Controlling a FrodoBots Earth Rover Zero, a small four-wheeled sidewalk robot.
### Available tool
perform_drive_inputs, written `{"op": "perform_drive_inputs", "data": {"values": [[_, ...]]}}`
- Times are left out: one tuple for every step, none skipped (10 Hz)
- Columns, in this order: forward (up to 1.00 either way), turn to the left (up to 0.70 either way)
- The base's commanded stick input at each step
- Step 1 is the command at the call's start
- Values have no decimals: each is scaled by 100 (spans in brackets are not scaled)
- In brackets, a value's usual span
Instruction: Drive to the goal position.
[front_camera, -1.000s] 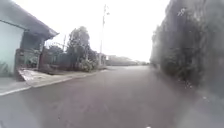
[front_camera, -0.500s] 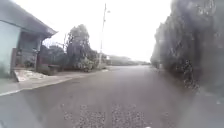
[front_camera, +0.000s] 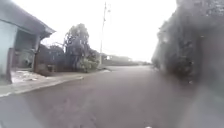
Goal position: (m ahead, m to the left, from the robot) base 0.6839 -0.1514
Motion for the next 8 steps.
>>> {"op": "perform_drive_inputs", "data": {"values": [[70, 0], [70, 0], [70, 0], [70, 0], [70, 0], [70, 0], [70, 0], [70, 0]]}}
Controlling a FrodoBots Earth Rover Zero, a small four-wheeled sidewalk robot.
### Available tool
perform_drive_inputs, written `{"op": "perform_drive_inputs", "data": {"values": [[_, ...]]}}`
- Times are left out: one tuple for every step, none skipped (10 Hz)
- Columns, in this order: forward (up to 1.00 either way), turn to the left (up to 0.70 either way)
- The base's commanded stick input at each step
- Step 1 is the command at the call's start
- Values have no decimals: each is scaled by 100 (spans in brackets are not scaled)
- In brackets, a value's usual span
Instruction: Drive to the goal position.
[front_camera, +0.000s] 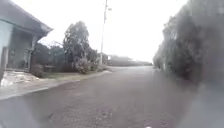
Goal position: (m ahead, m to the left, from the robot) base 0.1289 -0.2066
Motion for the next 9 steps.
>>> {"op": "perform_drive_inputs", "data": {"values": [[70, 0], [70, 0], [70, 0], [70, 0], [70, 0], [70, 0], [70, 0], [70, 0], [70, 0]]}}
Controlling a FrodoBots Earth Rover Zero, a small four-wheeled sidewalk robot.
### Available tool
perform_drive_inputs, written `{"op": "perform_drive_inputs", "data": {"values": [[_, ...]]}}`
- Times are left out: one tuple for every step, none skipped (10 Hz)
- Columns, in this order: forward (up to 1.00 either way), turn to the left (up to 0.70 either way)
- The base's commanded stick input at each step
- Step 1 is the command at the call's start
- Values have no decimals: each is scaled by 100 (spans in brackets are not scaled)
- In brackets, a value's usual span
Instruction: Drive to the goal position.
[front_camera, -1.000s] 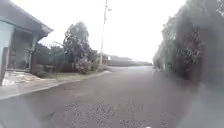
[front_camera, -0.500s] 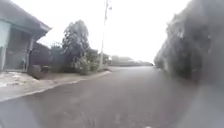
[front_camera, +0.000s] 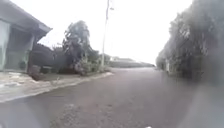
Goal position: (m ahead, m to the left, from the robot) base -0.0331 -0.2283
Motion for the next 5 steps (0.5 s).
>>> {"op": "perform_drive_inputs", "data": {"values": [[70, 0], [70, 0], [70, 0], [70, 0], [70, 0]]}}
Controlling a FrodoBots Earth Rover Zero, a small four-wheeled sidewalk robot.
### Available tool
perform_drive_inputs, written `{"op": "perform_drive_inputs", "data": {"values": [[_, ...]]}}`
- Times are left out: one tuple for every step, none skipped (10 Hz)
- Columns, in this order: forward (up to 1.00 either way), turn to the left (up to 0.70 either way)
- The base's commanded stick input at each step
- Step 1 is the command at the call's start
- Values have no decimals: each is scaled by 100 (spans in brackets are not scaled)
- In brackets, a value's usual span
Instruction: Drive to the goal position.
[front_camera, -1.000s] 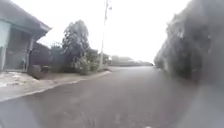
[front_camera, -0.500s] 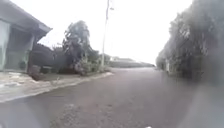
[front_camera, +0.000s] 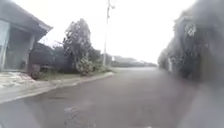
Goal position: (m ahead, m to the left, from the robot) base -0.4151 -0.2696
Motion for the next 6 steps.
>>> {"op": "perform_drive_inputs", "data": {"values": [[70, 0], [70, 0], [70, 0], [70, 0], [70, 0], [70, 0]]}}
